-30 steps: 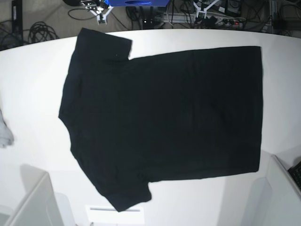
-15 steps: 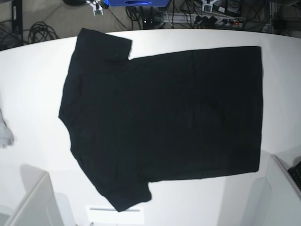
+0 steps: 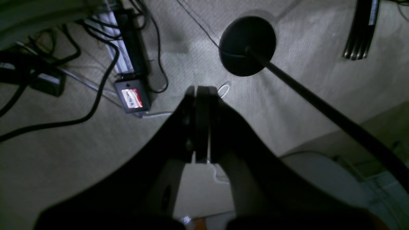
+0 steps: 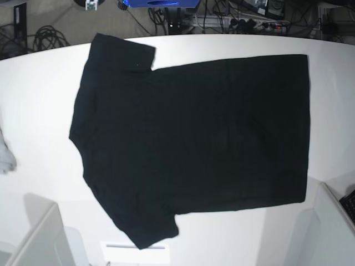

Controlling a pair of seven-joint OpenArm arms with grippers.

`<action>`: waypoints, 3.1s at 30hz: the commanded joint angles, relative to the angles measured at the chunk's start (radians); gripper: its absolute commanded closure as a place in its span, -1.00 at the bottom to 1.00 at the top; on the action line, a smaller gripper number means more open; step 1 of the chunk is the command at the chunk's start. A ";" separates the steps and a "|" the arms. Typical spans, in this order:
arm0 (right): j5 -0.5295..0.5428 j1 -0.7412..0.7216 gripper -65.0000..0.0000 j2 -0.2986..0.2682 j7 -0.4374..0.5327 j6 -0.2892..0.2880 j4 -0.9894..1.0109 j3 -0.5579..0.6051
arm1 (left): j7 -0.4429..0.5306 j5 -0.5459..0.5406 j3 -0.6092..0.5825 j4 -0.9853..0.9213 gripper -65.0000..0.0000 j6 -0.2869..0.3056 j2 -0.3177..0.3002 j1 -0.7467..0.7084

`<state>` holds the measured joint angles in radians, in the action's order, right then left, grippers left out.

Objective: Fold the T-shirt properly

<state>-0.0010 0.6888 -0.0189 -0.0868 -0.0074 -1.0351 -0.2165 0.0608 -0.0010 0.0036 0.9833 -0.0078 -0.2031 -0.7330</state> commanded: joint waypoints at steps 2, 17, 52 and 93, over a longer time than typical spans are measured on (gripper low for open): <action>0.005 0.047 1.00 0.021 -0.005 0.005 -0.100 -0.027 | 0.009 -0.004 -0.001 0.069 1.00 0.002 -0.019 -0.064; -0.001 0.070 1.00 0.093 -0.173 0.001 -0.549 -0.357 | 0.001 -0.116 0.217 0.394 1.00 0.168 -0.026 -0.195; 0.460 -0.159 -0.46 0.086 -0.532 -0.003 -0.953 -0.209 | -0.304 -0.617 0.901 0.675 1.00 0.570 -0.020 -0.027; 0.597 -0.102 1.00 0.029 -0.569 -0.015 -0.738 -0.105 | -0.608 -0.607 0.941 0.515 0.02 0.706 0.101 0.163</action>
<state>0.6071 0.5743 0.0113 -0.6113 -0.0345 -1.7771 -0.3233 -0.5484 -0.6041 0.9394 1.4887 0.6899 -0.0906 -0.5575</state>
